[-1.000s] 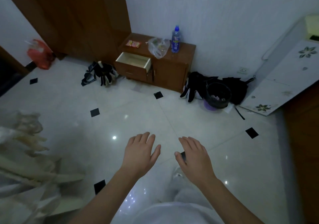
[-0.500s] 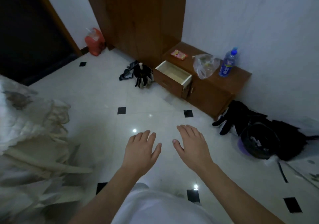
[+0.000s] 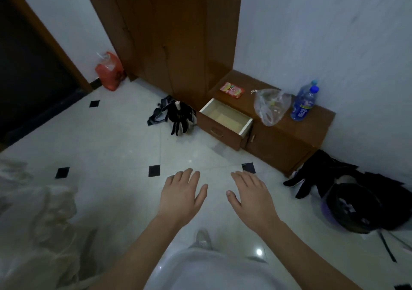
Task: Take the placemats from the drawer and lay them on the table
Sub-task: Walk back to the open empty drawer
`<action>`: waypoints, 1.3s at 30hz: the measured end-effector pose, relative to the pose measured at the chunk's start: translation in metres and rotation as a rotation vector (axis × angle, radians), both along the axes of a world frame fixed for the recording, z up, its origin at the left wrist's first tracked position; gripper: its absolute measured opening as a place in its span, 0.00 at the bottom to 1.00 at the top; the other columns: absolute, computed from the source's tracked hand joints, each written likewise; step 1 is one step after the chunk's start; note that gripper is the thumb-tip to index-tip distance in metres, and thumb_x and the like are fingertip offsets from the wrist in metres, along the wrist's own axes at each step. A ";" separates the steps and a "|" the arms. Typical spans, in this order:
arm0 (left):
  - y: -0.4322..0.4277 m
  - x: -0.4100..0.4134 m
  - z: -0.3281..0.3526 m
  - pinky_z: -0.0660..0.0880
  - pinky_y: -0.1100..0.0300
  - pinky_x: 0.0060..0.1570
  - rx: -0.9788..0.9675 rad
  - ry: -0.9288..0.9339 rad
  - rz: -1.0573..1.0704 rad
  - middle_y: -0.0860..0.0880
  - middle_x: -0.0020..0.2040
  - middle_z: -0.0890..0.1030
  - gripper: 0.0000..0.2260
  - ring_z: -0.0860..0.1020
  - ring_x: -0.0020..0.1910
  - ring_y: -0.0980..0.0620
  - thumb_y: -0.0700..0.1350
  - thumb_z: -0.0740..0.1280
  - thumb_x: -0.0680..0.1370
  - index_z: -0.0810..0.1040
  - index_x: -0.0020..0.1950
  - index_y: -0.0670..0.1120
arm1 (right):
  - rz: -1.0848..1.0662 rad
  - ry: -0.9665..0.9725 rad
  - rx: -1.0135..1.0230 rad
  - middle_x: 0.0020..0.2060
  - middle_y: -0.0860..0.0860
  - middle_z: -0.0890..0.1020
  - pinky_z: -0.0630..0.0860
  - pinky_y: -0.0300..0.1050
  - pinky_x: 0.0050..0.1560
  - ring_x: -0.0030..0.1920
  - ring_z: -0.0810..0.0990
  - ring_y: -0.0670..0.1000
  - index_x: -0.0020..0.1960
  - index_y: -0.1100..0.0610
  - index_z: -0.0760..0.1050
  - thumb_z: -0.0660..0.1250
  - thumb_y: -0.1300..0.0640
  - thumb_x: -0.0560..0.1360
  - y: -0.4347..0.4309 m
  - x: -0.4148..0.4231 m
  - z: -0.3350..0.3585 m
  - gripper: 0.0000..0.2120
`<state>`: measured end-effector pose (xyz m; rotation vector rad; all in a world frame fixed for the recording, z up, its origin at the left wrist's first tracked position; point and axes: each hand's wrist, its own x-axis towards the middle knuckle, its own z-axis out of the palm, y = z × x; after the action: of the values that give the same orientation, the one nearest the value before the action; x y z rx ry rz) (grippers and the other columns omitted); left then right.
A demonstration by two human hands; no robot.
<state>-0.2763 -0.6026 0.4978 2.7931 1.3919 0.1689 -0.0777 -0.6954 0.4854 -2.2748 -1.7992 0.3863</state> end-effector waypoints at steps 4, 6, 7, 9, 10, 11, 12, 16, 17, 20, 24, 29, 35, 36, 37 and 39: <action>0.065 0.028 0.000 0.76 0.49 0.49 0.002 0.002 -0.125 0.45 0.57 0.82 0.22 0.80 0.51 0.43 0.58 0.55 0.80 0.79 0.60 0.45 | -0.094 0.012 -0.032 0.69 0.51 0.75 0.67 0.51 0.69 0.70 0.70 0.54 0.73 0.54 0.70 0.50 0.40 0.79 0.026 0.012 -0.005 0.29; 0.090 0.044 -0.003 0.76 0.49 0.48 0.013 -0.006 -0.171 0.45 0.57 0.81 0.21 0.80 0.50 0.43 0.57 0.56 0.80 0.79 0.60 0.44 | -0.139 0.016 -0.041 0.69 0.51 0.75 0.67 0.51 0.69 0.70 0.70 0.54 0.73 0.54 0.70 0.50 0.40 0.79 0.039 0.020 -0.007 0.29; 0.102 0.052 -0.005 0.76 0.49 0.48 0.007 -0.009 -0.187 0.45 0.57 0.81 0.21 0.80 0.50 0.43 0.57 0.56 0.80 0.79 0.60 0.44 | -0.157 0.024 -0.053 0.70 0.51 0.74 0.66 0.51 0.69 0.71 0.70 0.54 0.73 0.54 0.69 0.49 0.40 0.79 0.046 0.024 -0.008 0.30; 0.121 0.066 -0.011 0.76 0.49 0.48 -0.015 -0.005 -0.205 0.45 0.57 0.81 0.22 0.80 0.50 0.43 0.57 0.55 0.80 0.79 0.61 0.44 | -0.177 0.045 -0.088 0.71 0.51 0.73 0.65 0.51 0.70 0.72 0.69 0.54 0.74 0.54 0.68 0.46 0.39 0.78 0.062 0.035 -0.010 0.32; 0.129 0.072 -0.015 0.76 0.50 0.48 -0.024 -0.001 -0.210 0.45 0.57 0.81 0.22 0.80 0.50 0.43 0.57 0.55 0.80 0.79 0.61 0.44 | -0.179 0.051 -0.101 0.71 0.51 0.73 0.65 0.51 0.71 0.72 0.68 0.54 0.74 0.54 0.68 0.46 0.39 0.78 0.070 0.041 -0.014 0.32; 0.136 0.079 -0.018 0.76 0.50 0.48 -0.030 0.003 -0.213 0.45 0.57 0.81 0.22 0.80 0.50 0.43 0.57 0.55 0.80 0.79 0.60 0.44 | -0.178 0.055 -0.104 0.71 0.51 0.73 0.65 0.52 0.70 0.72 0.68 0.54 0.74 0.54 0.68 0.46 0.39 0.78 0.078 0.048 -0.017 0.32; 0.144 0.085 -0.022 0.76 0.49 0.48 -0.033 0.009 -0.213 0.45 0.57 0.82 0.22 0.80 0.50 0.43 0.57 0.55 0.80 0.79 0.60 0.44 | -0.178 0.062 -0.103 0.71 0.52 0.73 0.66 0.52 0.70 0.72 0.68 0.54 0.74 0.54 0.68 0.46 0.39 0.78 0.088 0.055 -0.021 0.32; 0.174 0.103 -0.029 0.77 0.48 0.48 -0.052 0.019 -0.178 0.45 0.56 0.82 0.22 0.80 0.49 0.43 0.57 0.56 0.80 0.80 0.60 0.44 | -0.152 0.086 -0.113 0.70 0.52 0.74 0.67 0.52 0.68 0.71 0.70 0.54 0.73 0.55 0.69 0.46 0.39 0.77 0.134 0.081 -0.030 0.32; 0.180 0.107 -0.030 0.77 0.48 0.47 -0.065 0.021 -0.167 0.45 0.56 0.82 0.22 0.80 0.49 0.43 0.57 0.56 0.80 0.80 0.60 0.43 | -0.138 0.092 -0.117 0.70 0.52 0.74 0.67 0.52 0.68 0.71 0.70 0.54 0.73 0.55 0.69 0.46 0.39 0.77 0.146 0.087 -0.032 0.32; 0.199 0.113 -0.030 0.77 0.49 0.48 -0.075 0.027 -0.137 0.45 0.56 0.82 0.22 0.81 0.50 0.43 0.57 0.56 0.80 0.80 0.60 0.43 | -0.088 0.084 -0.117 0.68 0.52 0.75 0.68 0.52 0.67 0.69 0.71 0.54 0.72 0.55 0.69 0.50 0.41 0.78 0.181 0.103 -0.037 0.29; 0.224 0.116 -0.024 0.77 0.49 0.48 -0.100 0.046 -0.097 0.45 0.57 0.82 0.21 0.81 0.50 0.44 0.57 0.56 0.80 0.80 0.60 0.44 | -0.068 0.087 -0.103 0.66 0.52 0.76 0.68 0.52 0.65 0.67 0.72 0.55 0.72 0.55 0.70 0.56 0.44 0.79 0.226 0.117 -0.033 0.26; 0.268 0.118 -0.028 0.78 0.50 0.49 -0.135 0.078 -0.094 0.46 0.56 0.82 0.22 0.81 0.50 0.45 0.57 0.55 0.80 0.80 0.60 0.44 | -0.073 0.090 -0.119 0.69 0.51 0.73 0.67 0.52 0.66 0.69 0.69 0.53 0.74 0.53 0.66 0.57 0.44 0.80 0.273 0.120 -0.035 0.25; 0.344 0.116 -0.045 0.78 0.49 0.50 -0.171 0.110 -0.195 0.45 0.58 0.82 0.23 0.81 0.52 0.44 0.58 0.55 0.80 0.80 0.61 0.45 | -0.205 0.129 -0.124 0.69 0.51 0.73 0.70 0.52 0.66 0.69 0.69 0.53 0.74 0.54 0.66 0.53 0.41 0.79 0.321 0.101 -0.055 0.27; 0.359 0.115 -0.049 0.78 0.49 0.50 -0.173 0.116 -0.236 0.45 0.58 0.82 0.23 0.81 0.51 0.44 0.58 0.55 0.80 0.80 0.61 0.45 | -0.244 0.135 -0.127 0.68 0.51 0.74 0.70 0.52 0.66 0.68 0.70 0.53 0.73 0.54 0.66 0.51 0.40 0.79 0.330 0.095 -0.057 0.28; 0.375 0.114 -0.053 0.78 0.49 0.49 -0.173 0.117 -0.281 0.45 0.57 0.82 0.22 0.81 0.51 0.44 0.57 0.55 0.80 0.80 0.60 0.45 | -0.288 0.139 -0.128 0.68 0.51 0.74 0.70 0.52 0.66 0.68 0.71 0.53 0.73 0.54 0.67 0.50 0.39 0.78 0.338 0.088 -0.060 0.29; 0.410 0.111 -0.060 0.78 0.49 0.48 -0.179 0.112 -0.376 0.45 0.56 0.83 0.22 0.81 0.49 0.43 0.57 0.56 0.79 0.81 0.59 0.44 | -0.386 0.145 -0.121 0.67 0.51 0.75 0.71 0.52 0.66 0.67 0.72 0.53 0.73 0.55 0.68 0.49 0.39 0.78 0.356 0.071 -0.067 0.30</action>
<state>-0.1654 -0.1930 0.4373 2.8788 0.8225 -0.1145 -0.0066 -0.3397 0.4188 -2.5289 -1.2612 0.5822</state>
